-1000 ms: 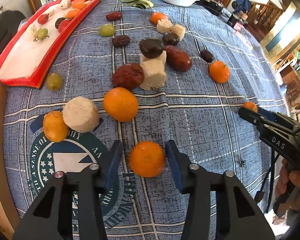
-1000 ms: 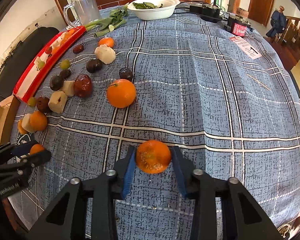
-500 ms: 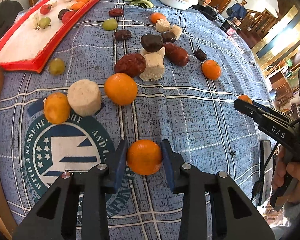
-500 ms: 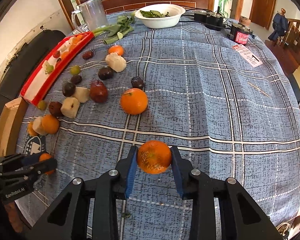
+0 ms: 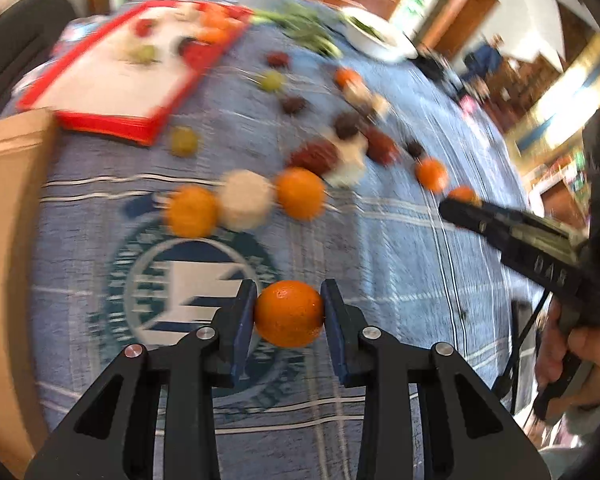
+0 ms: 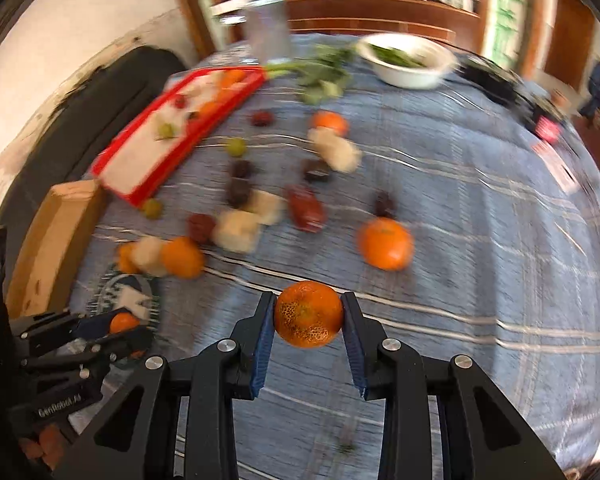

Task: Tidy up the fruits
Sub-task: 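Carry both held oranges over the cardboard box with both grippers, then open the right gripper to drop its orange while the left gripper releases its orange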

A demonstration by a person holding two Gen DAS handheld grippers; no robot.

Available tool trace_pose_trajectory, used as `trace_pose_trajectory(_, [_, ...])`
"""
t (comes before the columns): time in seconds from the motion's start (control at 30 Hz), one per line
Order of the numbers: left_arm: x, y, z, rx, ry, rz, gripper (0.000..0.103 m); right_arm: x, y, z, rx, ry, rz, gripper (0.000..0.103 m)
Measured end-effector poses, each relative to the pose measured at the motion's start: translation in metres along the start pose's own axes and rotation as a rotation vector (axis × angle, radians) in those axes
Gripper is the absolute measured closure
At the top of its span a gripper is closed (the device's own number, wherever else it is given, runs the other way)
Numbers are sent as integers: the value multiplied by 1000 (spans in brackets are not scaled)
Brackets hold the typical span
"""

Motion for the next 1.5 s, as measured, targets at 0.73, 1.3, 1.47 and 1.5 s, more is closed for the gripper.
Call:
trace_pose_trajectory(0.73, [94, 221, 44, 507, -168, -209, 72, -59, 327, -79, 394, 97, -401, 70])
trace_pose_trajectory(1.3, [85, 218, 40, 403, -179, -202, 72, -124, 378, -55, 541, 205, -342, 70])
trace_pose_trajectory(1.47, [85, 219, 39, 407, -187, -200, 72, -121, 378, -53, 541, 207, -334, 67])
trace_pose_trajectory(1.5, [85, 219, 38, 407, -186, -201, 72, -121, 377, -54, 533, 210, -334, 64])
Point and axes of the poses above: each gripper's, at about its wrist camera, not at the fingertips, and x roughly against the way its jaws point, y to its left, z to its underside, the point moved 8 cm from there along -x, roughly the way its jaws point, and after that the axes turned 6 degrees about x, right-handed, at the moved point
